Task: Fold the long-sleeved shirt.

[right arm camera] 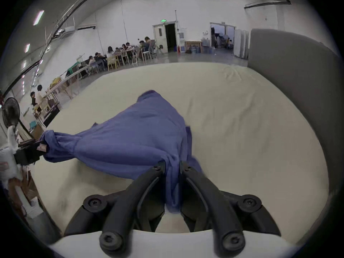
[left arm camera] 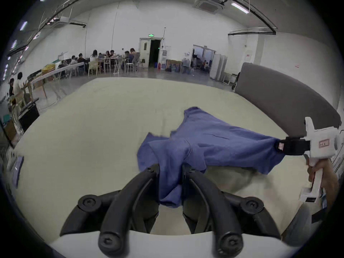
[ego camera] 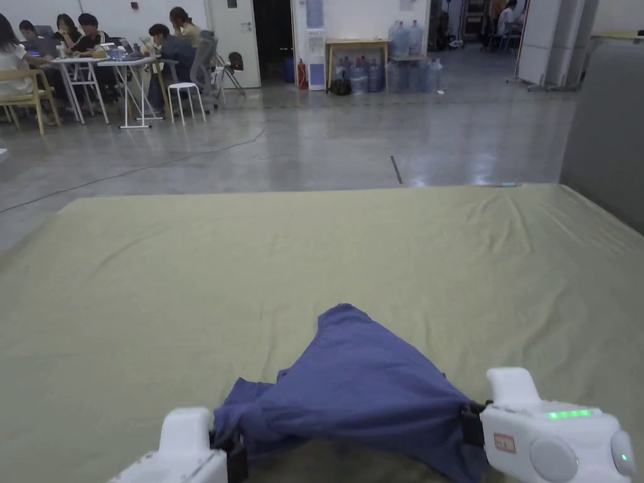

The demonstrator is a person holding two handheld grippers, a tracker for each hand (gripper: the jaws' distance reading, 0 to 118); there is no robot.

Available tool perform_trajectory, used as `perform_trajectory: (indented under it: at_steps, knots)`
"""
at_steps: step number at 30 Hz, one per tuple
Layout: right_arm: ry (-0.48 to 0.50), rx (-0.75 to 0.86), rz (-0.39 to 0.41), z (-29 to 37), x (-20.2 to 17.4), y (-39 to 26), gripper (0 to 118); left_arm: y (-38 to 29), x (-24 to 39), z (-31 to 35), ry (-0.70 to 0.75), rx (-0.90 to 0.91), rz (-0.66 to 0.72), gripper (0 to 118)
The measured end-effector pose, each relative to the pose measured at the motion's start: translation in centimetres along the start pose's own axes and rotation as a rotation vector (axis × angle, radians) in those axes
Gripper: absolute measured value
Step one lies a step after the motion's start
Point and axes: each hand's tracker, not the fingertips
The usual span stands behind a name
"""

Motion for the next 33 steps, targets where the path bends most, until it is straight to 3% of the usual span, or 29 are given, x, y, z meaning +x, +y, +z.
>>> perform_trajectory:
  at_steps: [4, 9, 10, 11, 12, 13, 15, 17, 18, 19, 20, 21, 27, 28, 29, 30, 33]
  knots:
    - [-0.035, -0.088, 0.018, 1.6, -1.2, -6.1, 16, -5.2, 0.1, 2.8, 0.006, -0.089, 0.047, 19]
    - [-0.047, -0.129, 0.003, -0.3, -1.6, -7.6, 16, -6.8, -0.8, 0.7, 0.005, -0.126, 0.098, 19]
    - [-0.039, -0.110, -0.014, 0.4, -1.4, -7.3, 27, -6.5, -1.0, 0.8, -0.005, -0.136, 0.109, 40]
    - [-0.031, -0.093, -0.043, 1.1, -1.1, -6.8, 66, -6.1, -1.2, 1.0, -0.007, -0.142, 0.116, 85]
    - [-0.031, -0.095, -0.054, 1.8, -1.0, -6.3, 110, -5.6, -1.3, 1.4, -0.010, -0.147, 0.114, 118]
    - [-0.008, -0.039, -0.078, 3.8, -1.2, -6.1, 118, -5.0, -0.2, 4.4, -0.040, -0.061, 0.101, 118]
    - [-0.010, 0.045, -0.043, 6.6, -1.1, -4.0, 118, -3.2, -0.3, 6.4, -0.042, -0.023, 0.092, 118]
    - [-0.056, 0.084, -0.028, 8.9, -1.3, -2.4, 114, -1.9, -1.2, 5.8, -0.014, -0.002, 0.090, 116]
    - [-0.058, 0.117, -0.032, 9.8, -1.4, -1.9, 104, -1.4, -1.5, 5.9, -0.001, 0.021, 0.098, 96]
    - [-0.056, 0.137, -0.037, 10.1, -1.0, -1.6, 60, -1.0, -1.9, 5.6, 0.001, 0.029, 0.096, 19]
    - [-0.058, 0.125, -0.038, 10.2, -1.0, -1.4, 5, -0.8, -2.1, 5.0, 0.017, 0.027, 0.087, 0]
    - [-0.063, 0.111, -0.047, 9.8, -1.0, -1.2, 2, -0.5, -2.1, 5.0, 0.070, 0.056, 0.055, 0]
    - [-0.043, 0.076, -0.042, 8.5, -0.8, -1.6, 2, 3.5, -4.4, -1.8, 0.039, -0.046, 0.101, 0]
    - [-0.043, 0.070, -0.038, 8.2, -0.9, -1.7, 2, 4.4, -4.8, -3.8, 0.056, -0.064, 0.113, 30]
    - [-0.040, 0.062, -0.037, 8.0, -0.8, -1.7, 2, 5.7, -4.3, -4.2, 0.072, -0.062, 0.085, 75]
    - [-0.030, 0.054, -0.038, 7.7, -0.7, -1.8, 2, 6.2, -4.3, -5.7, 0.087, -0.102, 0.084, 106]
    - [-0.022, 0.015, -0.042, 6.2, -0.5, -1.8, 2, 7.6, -6.1, -13.1, 0.067, -0.271, 0.090, 108]
